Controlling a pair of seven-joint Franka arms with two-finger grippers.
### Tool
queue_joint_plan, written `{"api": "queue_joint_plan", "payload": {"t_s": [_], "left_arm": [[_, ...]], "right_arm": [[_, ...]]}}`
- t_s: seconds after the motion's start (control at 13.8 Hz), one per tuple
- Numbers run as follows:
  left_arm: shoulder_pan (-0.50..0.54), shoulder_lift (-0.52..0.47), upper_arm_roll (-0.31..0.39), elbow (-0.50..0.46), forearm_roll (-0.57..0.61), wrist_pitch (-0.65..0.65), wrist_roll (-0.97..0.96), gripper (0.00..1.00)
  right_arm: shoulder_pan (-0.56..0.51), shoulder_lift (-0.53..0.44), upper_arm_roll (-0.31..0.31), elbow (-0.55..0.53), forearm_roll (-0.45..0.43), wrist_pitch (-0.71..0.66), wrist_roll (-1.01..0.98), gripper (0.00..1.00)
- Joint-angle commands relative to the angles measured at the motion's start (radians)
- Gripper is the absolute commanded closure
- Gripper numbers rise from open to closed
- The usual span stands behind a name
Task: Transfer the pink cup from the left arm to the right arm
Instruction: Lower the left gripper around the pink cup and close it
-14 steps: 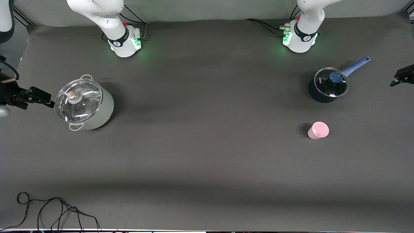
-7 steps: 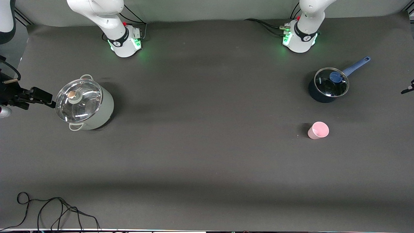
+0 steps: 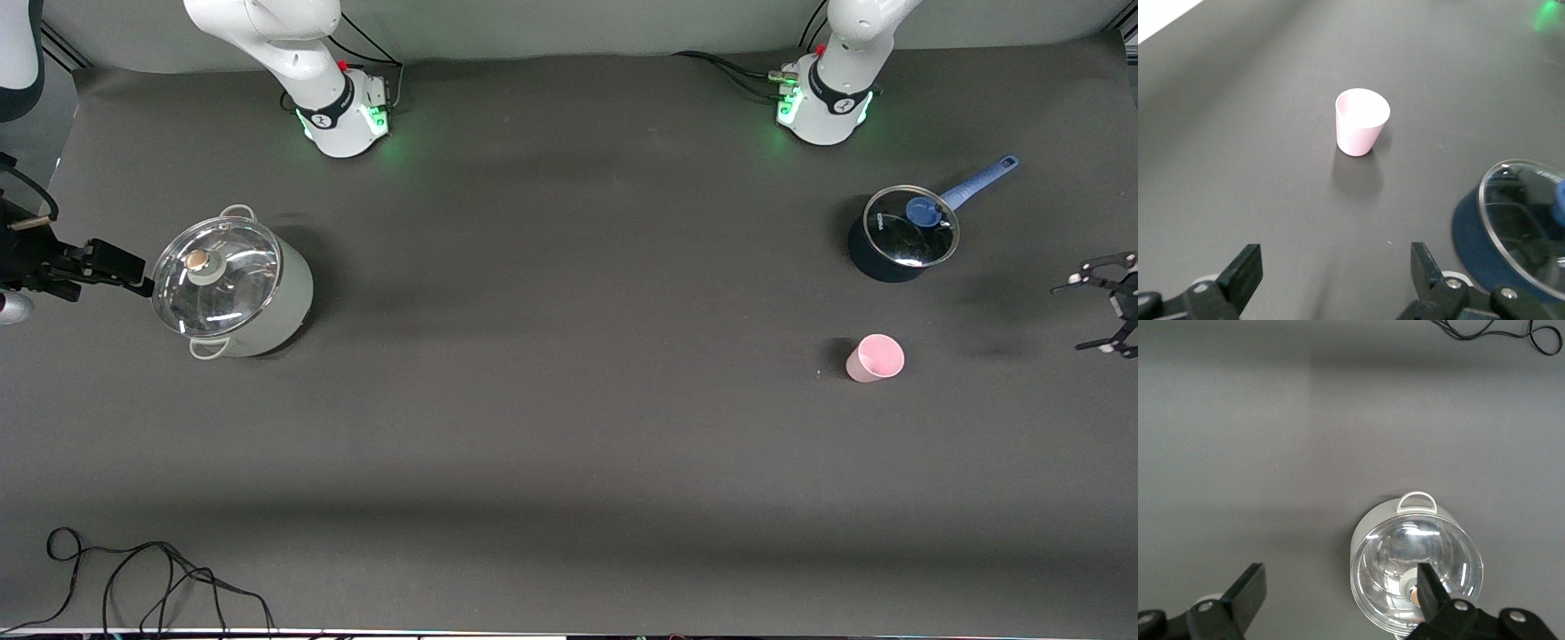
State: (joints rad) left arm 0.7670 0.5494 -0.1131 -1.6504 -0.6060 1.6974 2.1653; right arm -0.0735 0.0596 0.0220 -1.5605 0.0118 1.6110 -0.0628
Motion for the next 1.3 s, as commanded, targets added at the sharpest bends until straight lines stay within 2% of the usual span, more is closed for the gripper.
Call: {"api": "queue_joint_plan", "payload": {"t_s": [0.0,0.43,0.65,1.01,1.23], "left_arm": [[0.012,0.092,-0.011,0.052,-0.069,-0.031,0.129,0.01],[0.02,0.266,-0.023,0.047,-0.185,-0.062,0.394,0.01],[0.008,0.349,-0.051,0.044,-0.23,-0.104,0.481,0.01],[0.005,0.414,-0.135,0.034,-0.253,-0.104,0.524,0.01],[-0.034,0.44,-0.148,0.035,-0.299,-0.102,0.53,0.01]], "right_arm": [[0.006,0.0,-0.005,-0.018,0.016,0.024,0.015,0.0],[0.006,0.003,-0.005,-0.023,0.016,0.035,0.015,0.0],[0.006,0.009,-0.005,-0.013,0.014,0.035,0.021,0.0],[0.006,0.016,-0.007,-0.003,0.014,0.035,0.02,0.0],[0.004,0.014,-0.007,-0.003,0.016,0.04,0.018,0.0]]}}
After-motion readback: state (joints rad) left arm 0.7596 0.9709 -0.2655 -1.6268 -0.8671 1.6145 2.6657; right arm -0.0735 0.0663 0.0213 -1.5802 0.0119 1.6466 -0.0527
